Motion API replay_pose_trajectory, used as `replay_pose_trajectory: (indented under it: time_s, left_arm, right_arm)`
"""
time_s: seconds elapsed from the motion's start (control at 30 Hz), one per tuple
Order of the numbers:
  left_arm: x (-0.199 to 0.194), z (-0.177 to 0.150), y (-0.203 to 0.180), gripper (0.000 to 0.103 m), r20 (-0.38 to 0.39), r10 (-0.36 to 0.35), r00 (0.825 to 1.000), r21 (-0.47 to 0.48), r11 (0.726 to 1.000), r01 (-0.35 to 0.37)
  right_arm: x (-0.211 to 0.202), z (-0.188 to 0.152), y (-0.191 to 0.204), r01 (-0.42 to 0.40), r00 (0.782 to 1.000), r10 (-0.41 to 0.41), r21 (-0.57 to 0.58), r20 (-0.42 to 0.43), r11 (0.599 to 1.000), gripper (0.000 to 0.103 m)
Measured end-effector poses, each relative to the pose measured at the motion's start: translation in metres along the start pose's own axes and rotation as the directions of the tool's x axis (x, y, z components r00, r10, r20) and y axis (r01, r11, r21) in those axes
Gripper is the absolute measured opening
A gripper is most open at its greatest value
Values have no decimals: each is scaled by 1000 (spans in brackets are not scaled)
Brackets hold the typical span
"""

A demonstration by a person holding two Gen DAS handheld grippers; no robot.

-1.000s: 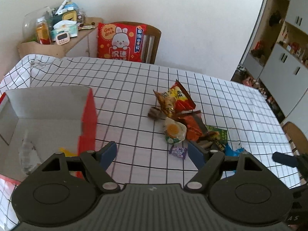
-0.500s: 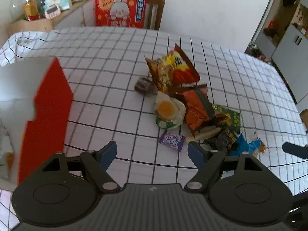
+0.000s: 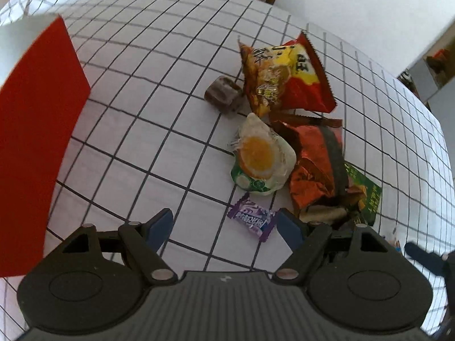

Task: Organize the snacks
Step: 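Grasp the purple candy with the left gripper while the right grasps the blue cookie packet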

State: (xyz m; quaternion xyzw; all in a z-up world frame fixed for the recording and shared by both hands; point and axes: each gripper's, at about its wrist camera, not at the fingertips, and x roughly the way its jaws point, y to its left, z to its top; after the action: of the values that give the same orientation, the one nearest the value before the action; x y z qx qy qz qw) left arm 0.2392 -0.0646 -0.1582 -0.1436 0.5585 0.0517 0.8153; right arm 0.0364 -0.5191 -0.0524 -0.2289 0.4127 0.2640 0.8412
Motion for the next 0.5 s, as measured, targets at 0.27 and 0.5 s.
replay_pose_trajectory:
  time_s: [0.27, 0.5]
  left_arm:
    - [10, 6, 0, 64, -11, 18, 1000, -108, 994, -19]
    - [11, 6, -12, 53, 5, 71, 997, -114, 991, -70]
  right_arm:
    - [9, -3, 3, -23, 1000, 22, -65, -16, 998, 68]
    - [14, -10, 10, 7, 1000, -11, -167, -26, 986, 58]
